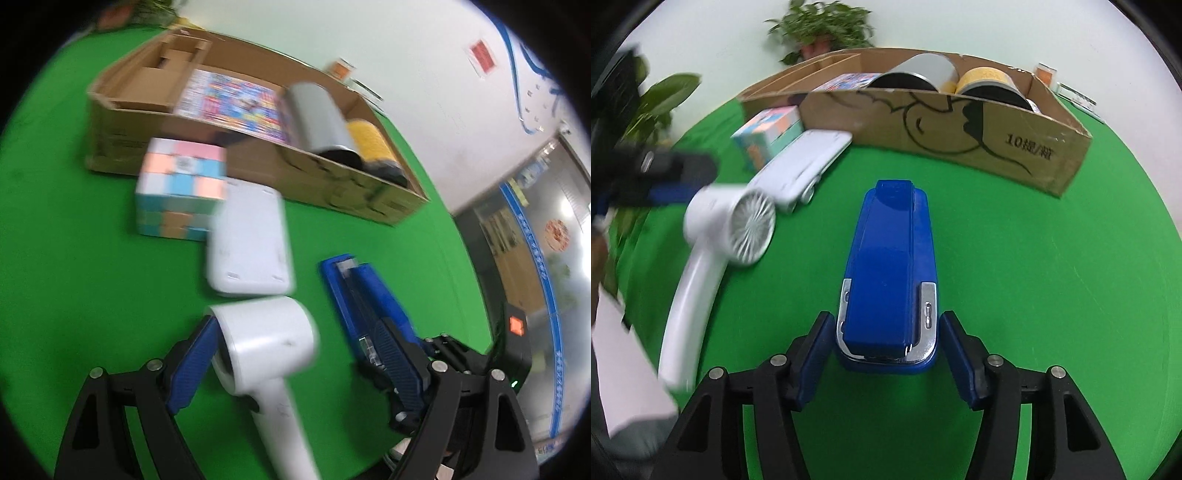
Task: Organize rigid objects
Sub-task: 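Grasp the blue stapler with both grippers and lift it, then carry the stapler into the box, set it beside the game box, release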
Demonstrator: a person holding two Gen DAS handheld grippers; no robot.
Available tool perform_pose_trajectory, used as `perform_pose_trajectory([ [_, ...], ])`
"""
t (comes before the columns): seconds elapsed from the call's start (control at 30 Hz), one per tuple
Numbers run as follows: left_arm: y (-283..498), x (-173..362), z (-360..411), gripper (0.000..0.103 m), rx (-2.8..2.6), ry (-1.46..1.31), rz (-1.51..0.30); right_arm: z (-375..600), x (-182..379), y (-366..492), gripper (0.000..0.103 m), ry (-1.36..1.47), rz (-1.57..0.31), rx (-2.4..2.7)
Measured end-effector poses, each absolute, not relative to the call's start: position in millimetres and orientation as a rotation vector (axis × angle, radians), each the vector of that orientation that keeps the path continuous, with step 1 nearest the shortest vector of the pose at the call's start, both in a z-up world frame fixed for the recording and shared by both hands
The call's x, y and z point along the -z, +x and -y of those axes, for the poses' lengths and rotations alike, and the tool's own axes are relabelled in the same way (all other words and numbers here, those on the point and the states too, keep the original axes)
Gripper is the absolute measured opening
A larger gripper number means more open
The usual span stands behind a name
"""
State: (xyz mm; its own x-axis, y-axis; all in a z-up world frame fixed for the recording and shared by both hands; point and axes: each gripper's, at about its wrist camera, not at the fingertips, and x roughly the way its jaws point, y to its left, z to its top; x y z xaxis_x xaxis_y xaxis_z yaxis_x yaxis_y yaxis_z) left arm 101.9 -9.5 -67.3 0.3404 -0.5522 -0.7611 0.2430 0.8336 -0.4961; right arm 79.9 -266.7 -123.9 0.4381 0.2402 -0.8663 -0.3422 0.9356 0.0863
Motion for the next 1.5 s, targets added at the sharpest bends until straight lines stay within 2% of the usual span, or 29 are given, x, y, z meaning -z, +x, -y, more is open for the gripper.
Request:
perform_pose_trajectory([
  [0.2, 104.9, 61.7, 34.7, 0.085, 0.555, -0.295, -1.125, 253.5, 128.8, 67.0, 0.069, -0.123, -1.002, -0.322],
  [0.3, 101.9, 54.3, 35.7, 0.085, 0.544, -0.277, -1.116, 256.7, 129.9, 63.9, 0.057, -0.103, -0.972, -0.295],
  [0.5, 92.8, 40.3, 49.3, 0.085, 0.616, -0.327, -1.116, 267.8, 128.9, 63.0, 0.057, -0.025, -0.982, -0.292],
  [0.9, 100.8, 68.7, 131.7, 0.085, 0.724, -0.319, -1.332, 341.2, 128.3, 36.8, 0.056, 0.497, -1.083, -0.366],
  [1.07, 105.3, 89.8, 158.1, 0.079, 0.698, -0.259, -1.410, 356.1, 133.5, 29.2, 0.056, 0.599, -1.079, -0.383],
  [1.2, 106.4, 96.5, 166.5, 0.068, 0.698, -0.233, -1.416, 352.7, 134.1, 28.3, 0.056, 0.596, -1.074, -0.382],
  [1.5, 93.4, 84.3, 159.6, 0.065, 0.696, -0.205, -1.356, 335.4, 124.7, 36.5, 0.056, 0.501, -1.051, -0.358],
])
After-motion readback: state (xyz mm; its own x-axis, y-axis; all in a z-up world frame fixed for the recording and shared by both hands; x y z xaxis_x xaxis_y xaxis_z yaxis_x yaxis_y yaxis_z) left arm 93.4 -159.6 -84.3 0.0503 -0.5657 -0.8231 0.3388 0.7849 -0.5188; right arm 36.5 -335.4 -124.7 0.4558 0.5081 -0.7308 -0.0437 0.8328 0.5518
